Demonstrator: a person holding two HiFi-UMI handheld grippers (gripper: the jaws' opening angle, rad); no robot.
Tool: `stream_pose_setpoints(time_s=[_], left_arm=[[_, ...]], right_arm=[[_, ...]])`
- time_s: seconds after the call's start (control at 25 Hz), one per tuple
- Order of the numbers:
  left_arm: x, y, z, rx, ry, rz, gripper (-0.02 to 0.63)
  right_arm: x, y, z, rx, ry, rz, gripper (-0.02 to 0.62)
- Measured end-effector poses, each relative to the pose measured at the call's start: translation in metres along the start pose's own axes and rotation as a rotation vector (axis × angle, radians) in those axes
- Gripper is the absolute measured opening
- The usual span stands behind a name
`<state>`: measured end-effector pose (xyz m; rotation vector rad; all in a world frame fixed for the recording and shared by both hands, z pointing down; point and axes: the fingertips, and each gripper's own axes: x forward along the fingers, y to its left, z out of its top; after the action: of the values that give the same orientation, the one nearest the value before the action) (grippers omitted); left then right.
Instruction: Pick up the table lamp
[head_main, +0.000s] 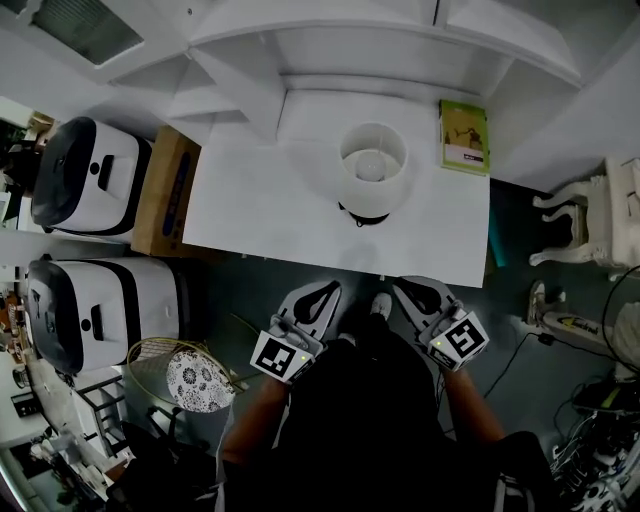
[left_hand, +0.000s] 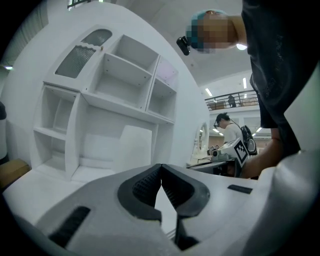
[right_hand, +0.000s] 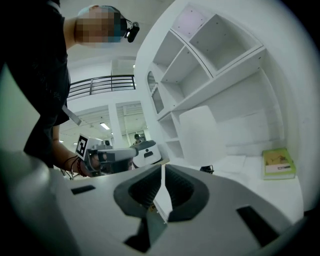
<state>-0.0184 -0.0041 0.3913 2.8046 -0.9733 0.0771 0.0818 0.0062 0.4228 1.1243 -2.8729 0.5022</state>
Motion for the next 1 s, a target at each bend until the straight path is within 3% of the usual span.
stream_pose_setpoints(time_s=[0.12,0.28,0.48,1.0], left_arm=[[0.004,0.009,-0.002,0.005,-0.006,0.029,0.018],[0.007,0.018,-0.004,0.010,0.021,0.049,0.018],[0.016,0.032,-0.015,-0.010,0.013,0.040,0.018],[0.022,0.074,-0.058,-0.068,0.060,0.071,0.018]], right_arm=[[0.008,-0.018,0.000,-0.031,-0.018,-0.014,0.038],[0.024,-0.036,-0.014,-0.063,0.032,-0.023,0.038],[0.046,-0.063,-0.028,0.006,0.007,-0.024,0.040],[0.096,-0.113,-0.075,-0.103,0.069,-0.090,0.040]])
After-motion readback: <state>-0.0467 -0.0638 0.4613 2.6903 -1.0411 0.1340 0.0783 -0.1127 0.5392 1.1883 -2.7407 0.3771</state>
